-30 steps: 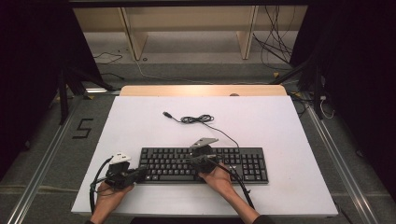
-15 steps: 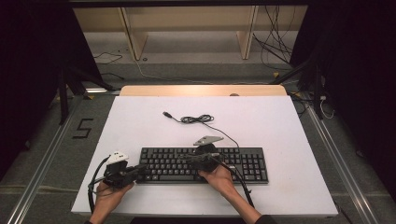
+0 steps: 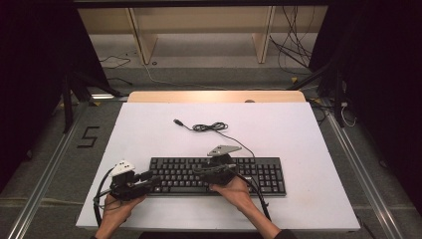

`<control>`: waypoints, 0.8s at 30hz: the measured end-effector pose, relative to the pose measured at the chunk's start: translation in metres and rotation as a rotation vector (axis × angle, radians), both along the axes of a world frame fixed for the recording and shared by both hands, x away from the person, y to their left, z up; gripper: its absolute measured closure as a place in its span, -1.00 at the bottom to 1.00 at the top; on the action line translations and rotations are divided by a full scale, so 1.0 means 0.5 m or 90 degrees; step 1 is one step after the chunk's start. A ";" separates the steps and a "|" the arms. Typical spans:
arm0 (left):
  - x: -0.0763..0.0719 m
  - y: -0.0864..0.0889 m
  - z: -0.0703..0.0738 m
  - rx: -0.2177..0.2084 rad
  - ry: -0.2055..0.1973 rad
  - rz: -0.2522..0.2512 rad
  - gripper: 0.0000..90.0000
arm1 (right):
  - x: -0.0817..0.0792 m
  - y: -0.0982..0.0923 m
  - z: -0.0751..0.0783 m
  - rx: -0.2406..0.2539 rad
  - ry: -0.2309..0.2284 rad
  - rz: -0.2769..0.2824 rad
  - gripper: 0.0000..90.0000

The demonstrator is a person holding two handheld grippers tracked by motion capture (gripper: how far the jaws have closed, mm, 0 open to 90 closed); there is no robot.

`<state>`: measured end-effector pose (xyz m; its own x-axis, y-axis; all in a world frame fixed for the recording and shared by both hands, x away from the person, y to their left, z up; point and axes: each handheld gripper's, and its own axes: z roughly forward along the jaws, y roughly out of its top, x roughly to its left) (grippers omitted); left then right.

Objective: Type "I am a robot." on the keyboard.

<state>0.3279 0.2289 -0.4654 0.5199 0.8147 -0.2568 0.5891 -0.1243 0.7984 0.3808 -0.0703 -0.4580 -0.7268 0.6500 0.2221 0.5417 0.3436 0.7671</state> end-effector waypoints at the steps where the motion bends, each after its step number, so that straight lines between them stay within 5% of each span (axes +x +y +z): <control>1: 0.000 0.000 0.001 0.001 -0.004 0.001 0.13 | -0.001 -0.001 0.001 0.002 -0.001 0.001 0.16; 12: -0.004 0.000 0.007 -0.017 -0.031 0.012 -0.22 | -0.023 -0.002 0.012 0.017 -0.003 0.032 -0.03; 24: -0.008 -0.001 0.011 -0.030 -0.048 0.013 -0.32 | -0.042 0.000 0.014 0.023 -0.007 0.052 0.08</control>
<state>0.3240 0.2282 -0.4597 0.5223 0.8135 -0.2557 0.5296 -0.0744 0.8450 0.3596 -0.0703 -0.4510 -0.7798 0.5798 0.2363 0.5046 0.3586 0.7853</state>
